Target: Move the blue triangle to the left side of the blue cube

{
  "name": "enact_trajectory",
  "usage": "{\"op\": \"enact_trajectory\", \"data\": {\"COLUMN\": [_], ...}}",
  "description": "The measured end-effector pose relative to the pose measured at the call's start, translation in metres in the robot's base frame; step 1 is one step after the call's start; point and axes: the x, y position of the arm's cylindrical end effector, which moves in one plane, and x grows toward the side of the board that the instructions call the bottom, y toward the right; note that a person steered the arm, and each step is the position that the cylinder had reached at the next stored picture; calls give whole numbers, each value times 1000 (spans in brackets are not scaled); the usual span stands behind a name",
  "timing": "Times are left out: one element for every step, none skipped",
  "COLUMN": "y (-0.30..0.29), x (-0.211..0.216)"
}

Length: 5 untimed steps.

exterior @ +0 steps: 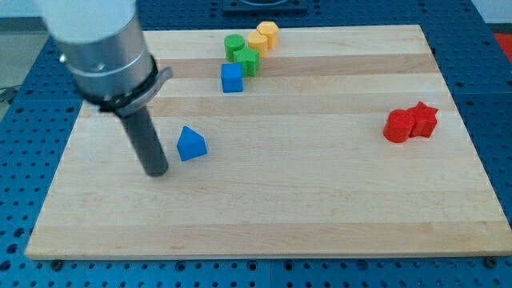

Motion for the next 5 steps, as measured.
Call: {"op": "enact_trajectory", "data": {"y": [19,45,48,49,49], "x": [20,16,-77,-158,-159]}}
